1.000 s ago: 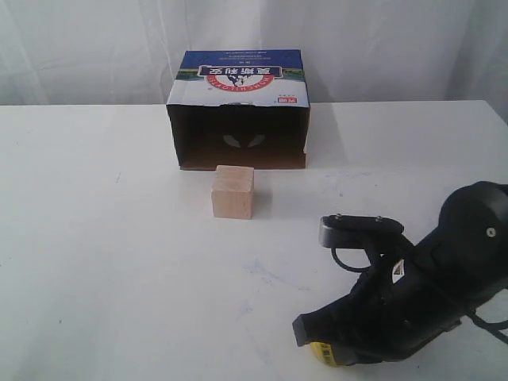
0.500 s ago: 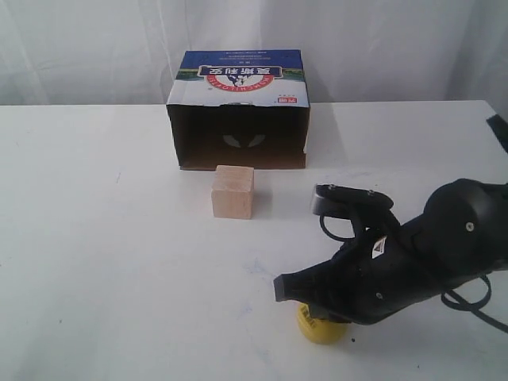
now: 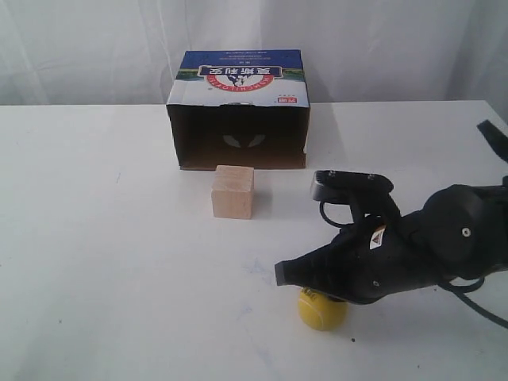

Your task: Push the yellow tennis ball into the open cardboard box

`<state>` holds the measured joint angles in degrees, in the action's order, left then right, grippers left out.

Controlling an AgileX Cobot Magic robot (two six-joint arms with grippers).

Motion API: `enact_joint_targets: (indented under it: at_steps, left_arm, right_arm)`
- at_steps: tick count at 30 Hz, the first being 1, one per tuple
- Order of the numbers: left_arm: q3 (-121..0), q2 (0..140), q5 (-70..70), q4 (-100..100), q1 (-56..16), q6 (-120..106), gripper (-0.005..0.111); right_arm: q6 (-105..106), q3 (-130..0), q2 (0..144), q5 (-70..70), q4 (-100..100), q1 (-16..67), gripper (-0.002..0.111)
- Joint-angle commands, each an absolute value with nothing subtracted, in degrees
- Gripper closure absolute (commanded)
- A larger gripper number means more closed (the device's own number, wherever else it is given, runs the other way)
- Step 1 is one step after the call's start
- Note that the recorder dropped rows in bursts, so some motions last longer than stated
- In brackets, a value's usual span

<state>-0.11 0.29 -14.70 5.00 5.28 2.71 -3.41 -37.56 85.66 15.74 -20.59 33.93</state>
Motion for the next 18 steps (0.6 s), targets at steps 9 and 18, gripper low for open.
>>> enact_joint_targets:
  at_steps: [9,18]
  left_arm:
    - [0.0,0.0,-14.7,5.6,5.0,2.6,0.107]
    - [0.0,0.0,-14.7,5.6,5.0,2.6,0.107]
  right_arm:
    - [-2.8,-43.9,84.7,16.8,-14.6,33.7,0.108]
    - [-6.7,-44.5,80.5,33.5,-14.6,34.7,0.108]
